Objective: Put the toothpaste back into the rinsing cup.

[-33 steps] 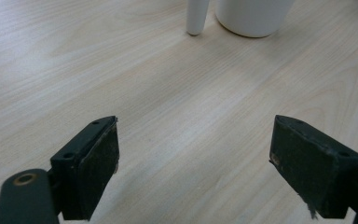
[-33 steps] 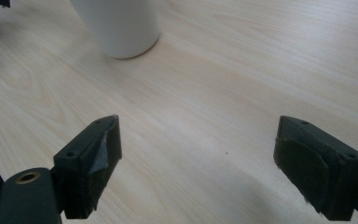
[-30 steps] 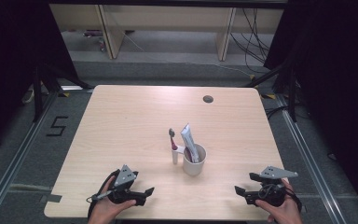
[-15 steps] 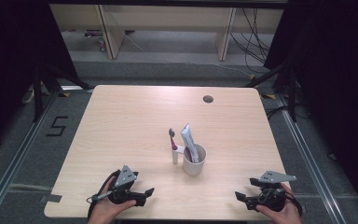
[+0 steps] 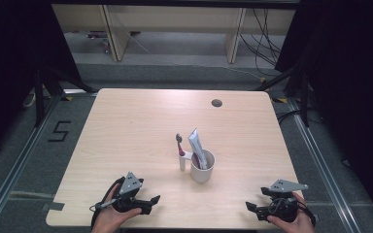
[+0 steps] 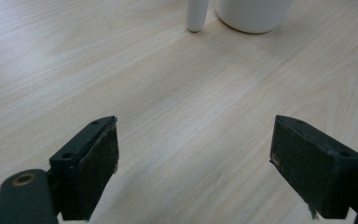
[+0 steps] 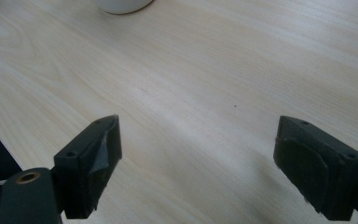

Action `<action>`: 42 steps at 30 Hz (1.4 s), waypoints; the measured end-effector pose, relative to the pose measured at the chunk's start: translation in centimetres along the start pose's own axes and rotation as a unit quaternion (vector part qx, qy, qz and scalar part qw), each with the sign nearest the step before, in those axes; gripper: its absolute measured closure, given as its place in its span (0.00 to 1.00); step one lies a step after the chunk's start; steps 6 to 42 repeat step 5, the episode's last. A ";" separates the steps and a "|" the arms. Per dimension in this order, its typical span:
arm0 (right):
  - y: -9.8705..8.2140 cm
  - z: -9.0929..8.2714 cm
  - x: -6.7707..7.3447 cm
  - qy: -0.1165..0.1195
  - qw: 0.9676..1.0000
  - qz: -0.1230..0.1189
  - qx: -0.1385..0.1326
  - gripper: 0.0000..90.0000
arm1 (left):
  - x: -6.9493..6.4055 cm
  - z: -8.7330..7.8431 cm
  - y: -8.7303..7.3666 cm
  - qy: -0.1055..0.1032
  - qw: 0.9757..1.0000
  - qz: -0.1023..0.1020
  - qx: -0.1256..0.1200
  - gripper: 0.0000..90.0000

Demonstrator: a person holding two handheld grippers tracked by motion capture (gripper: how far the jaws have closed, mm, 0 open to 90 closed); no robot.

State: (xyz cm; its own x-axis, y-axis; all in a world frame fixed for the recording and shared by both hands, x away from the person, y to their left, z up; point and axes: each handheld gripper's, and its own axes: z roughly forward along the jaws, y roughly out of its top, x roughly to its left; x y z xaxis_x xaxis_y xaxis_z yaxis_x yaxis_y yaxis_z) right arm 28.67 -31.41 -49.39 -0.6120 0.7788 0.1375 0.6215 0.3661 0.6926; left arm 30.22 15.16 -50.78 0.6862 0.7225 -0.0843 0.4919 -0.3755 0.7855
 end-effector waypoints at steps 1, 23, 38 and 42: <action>0.0 0.2 0.0 0.007 1.000 0.001 -0.001 0.18 | 0.0 0.0 0.0 0.003 1.000 0.000 0.002 0.17; 0.0 0.1 -0.1 -0.002 1.000 -0.003 0.002 0.18 | -0.1 0.0 0.0 -0.001 1.000 0.004 0.000 0.17; 0.0 0.1 -0.1 -0.002 1.000 -0.003 0.002 0.18 | -0.1 0.0 0.0 -0.001 1.000 0.004 0.000 0.17; 0.0 0.1 -0.1 -0.002 1.000 -0.003 0.002 0.18 | -0.1 0.0 0.0 -0.001 1.000 0.004 0.000 0.17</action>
